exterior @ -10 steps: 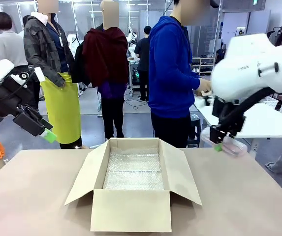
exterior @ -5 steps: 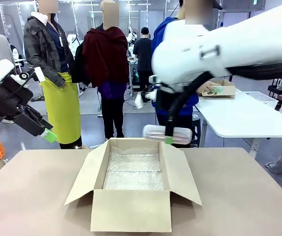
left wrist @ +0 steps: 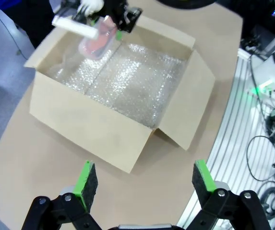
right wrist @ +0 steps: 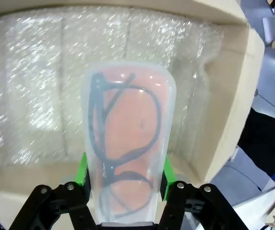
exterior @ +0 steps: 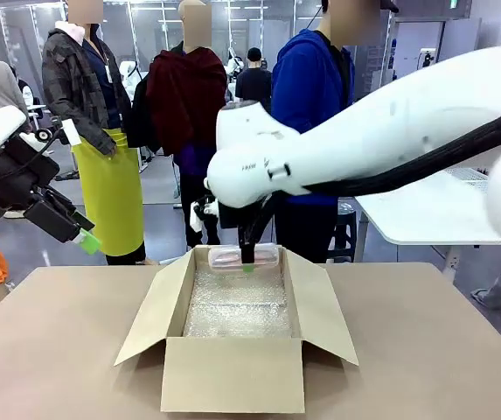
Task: Pack the glasses set securely to prepare it for shipping.
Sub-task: Place the Glasses case inside the Package Box.
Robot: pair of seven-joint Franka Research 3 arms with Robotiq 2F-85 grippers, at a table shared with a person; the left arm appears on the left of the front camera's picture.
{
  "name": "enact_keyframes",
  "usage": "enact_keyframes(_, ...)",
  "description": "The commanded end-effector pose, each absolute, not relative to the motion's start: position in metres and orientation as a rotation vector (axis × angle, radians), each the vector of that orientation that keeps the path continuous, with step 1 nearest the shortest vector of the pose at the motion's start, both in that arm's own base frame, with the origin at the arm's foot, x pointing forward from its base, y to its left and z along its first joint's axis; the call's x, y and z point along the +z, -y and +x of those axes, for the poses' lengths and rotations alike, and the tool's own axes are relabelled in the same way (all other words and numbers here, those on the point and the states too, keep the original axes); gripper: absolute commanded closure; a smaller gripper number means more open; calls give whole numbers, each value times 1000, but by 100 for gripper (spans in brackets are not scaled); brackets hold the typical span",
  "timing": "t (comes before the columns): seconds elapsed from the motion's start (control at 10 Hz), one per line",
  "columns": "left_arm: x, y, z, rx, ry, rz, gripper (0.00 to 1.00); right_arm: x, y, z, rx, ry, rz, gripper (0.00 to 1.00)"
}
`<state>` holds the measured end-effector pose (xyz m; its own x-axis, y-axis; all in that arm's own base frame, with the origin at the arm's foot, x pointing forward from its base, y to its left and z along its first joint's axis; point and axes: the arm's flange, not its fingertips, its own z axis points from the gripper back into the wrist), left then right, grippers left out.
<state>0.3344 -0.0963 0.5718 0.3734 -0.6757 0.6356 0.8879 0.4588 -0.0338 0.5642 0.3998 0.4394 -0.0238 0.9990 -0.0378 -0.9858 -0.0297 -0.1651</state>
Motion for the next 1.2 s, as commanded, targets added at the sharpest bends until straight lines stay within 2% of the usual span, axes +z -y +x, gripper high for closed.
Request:
enact_keyframes(0.0,574,93,335,-1058,610,-423,0,415,-416,579,1567,134,-200,58)
enact_keyframes(0.3,574,93,335,-1058,610,-423,0,372,-419,595,1567,110,-180,58)
enact_keyframes(0.6,574,93,335,-1058,610,-423,0,369,-411,601,1536,109,-140,58)
enact_keyframes(0.7,574,93,335,-1058,610,-423,0,367,-406,603,1521,114,-120,22)
enact_keyframes(0.8,574,93,335,-1058,610,-423,0,364,-401,605,1509,112,-114,8)
enact_keyframes(0.9,574,93,335,-1058,610,-423,0,364,-397,605,1505,116,-102,0)
enact_keyframes(1.1,574,93,335,-1058,610,-423,0,367,-395,602,1507,123,-97,0)
